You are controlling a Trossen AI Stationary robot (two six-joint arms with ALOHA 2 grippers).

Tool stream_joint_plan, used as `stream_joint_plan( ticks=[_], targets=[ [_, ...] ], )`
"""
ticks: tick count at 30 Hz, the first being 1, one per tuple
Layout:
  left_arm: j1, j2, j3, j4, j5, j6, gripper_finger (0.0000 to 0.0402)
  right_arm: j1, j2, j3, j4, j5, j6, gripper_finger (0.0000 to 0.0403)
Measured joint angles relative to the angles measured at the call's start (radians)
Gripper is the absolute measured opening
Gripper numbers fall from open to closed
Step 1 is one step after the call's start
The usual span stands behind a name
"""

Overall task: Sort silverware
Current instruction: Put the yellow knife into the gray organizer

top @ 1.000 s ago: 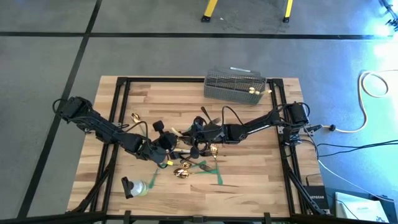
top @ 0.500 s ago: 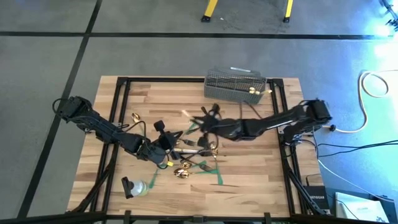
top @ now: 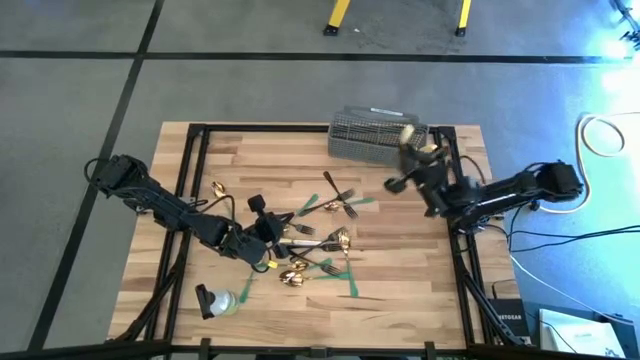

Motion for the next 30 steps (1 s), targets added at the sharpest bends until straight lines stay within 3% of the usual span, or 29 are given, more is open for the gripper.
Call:
stream_joint_plan(
  ticks=[8,16,24,30],
  targets=[
    [0.000,0.001,-0.001,-0.005,0.006,-0.001,0.0000,-0.274,-0.053,-0.005,-0.022,-0.099,-0.106,0.0014],
    [-0.001,0.001,-0.002,-0.016,0.026,0.003,0.0000,-0.522,-0.050,-0.005,-0.067,-0.148,0.098,0.0014],
    [0.001,0.001,-0.002,-0.016,0.036,0.001,0.0000,-0.622,-0.050,-0.005,-0.314,-0.171,0.272,0.0025],
    [0.001,0.001,-0.002,-0.015,0.040,0.000,0.0000,-0.624,-0.050,-0.005,-0.312,-0.124,0.308,0.0051]
  ],
)
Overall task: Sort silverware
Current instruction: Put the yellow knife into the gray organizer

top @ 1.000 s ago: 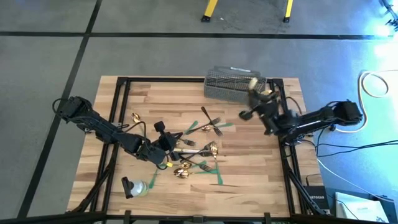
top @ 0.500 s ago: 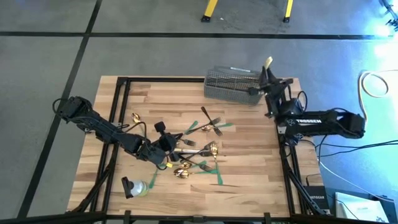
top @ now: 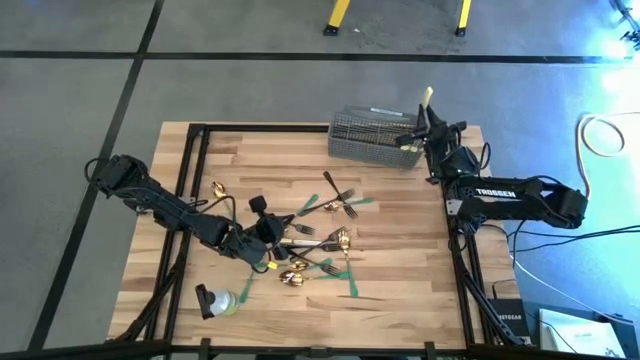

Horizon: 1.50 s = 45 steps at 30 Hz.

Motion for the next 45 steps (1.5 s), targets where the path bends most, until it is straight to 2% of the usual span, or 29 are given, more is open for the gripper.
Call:
stream_joint_plan(
  ticks=[32,38,45],
  targets=[
    [0.000,0.000,0.000,0.001,0.007,0.000,0.0000,0.000,0.000,0.000,-0.049,0.009,0.045,0.0058],
    [0.000,0.000,0.000,0.001,0.007,0.000,0.0000,0.000,0.000,0.000,-0.067,0.060,0.045,0.0058],
    [0.000,0.001,0.000,0.001,0.007,0.000,0.0000,0.000,0.000,0.000,-0.069,0.060,0.045,0.0058]
  ],
)
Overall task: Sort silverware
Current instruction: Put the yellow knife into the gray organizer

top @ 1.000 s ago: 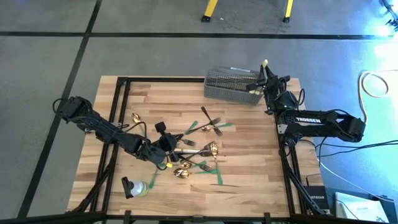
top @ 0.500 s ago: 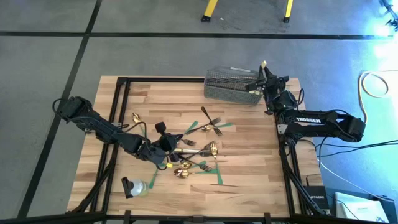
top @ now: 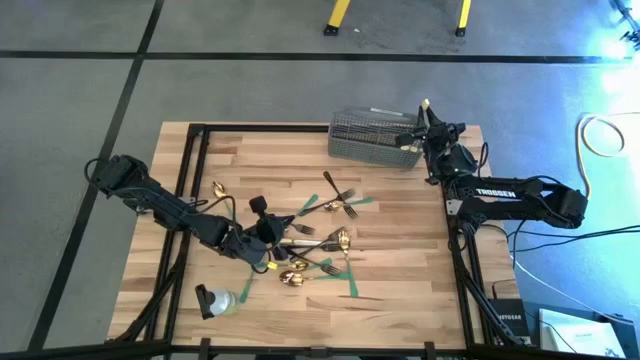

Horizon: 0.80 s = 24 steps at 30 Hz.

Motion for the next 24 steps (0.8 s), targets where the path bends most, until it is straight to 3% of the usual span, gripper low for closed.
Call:
stream_joint_plan(
  ticks=[24],
  targets=[
    [0.000,0.000,0.000,0.000,0.000,0.000,0.0000,0.000,0.000,0.000,-0.018,0.000,0.000,0.0058]
  ],
)
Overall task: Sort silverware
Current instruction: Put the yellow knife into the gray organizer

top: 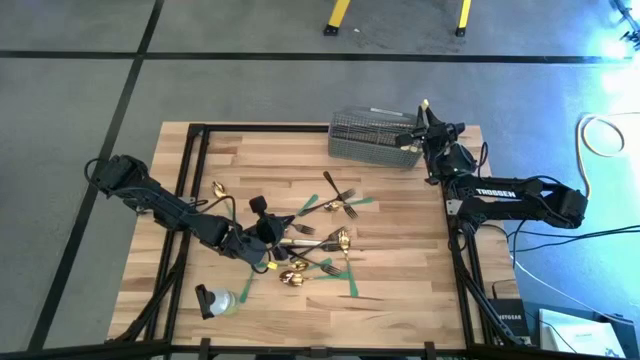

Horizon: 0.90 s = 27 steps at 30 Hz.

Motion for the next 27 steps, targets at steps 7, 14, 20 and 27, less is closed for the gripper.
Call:
stream_joint_plan(
  ticks=[7,14,20,27],
  targets=[
    [0.000,0.000,0.000,0.000,0.000,0.000,0.0000,0.000,0.000,0.000,0.000,0.000,0.003,0.0058],
    [0.000,0.000,0.000,0.000,0.000,-0.001,0.0000,0.000,0.000,0.000,-0.002,0.000,0.005,0.0058],
    [0.000,0.000,0.000,0.000,0.000,-0.002,0.0000,0.000,0.000,0.000,-0.010,0.000,0.005,0.0058],
    [0.000,0.000,0.000,0.001,0.000,-0.007,0.0000,0.000,0.000,0.000,-0.042,0.001,0.006,0.0058]
  ],
)
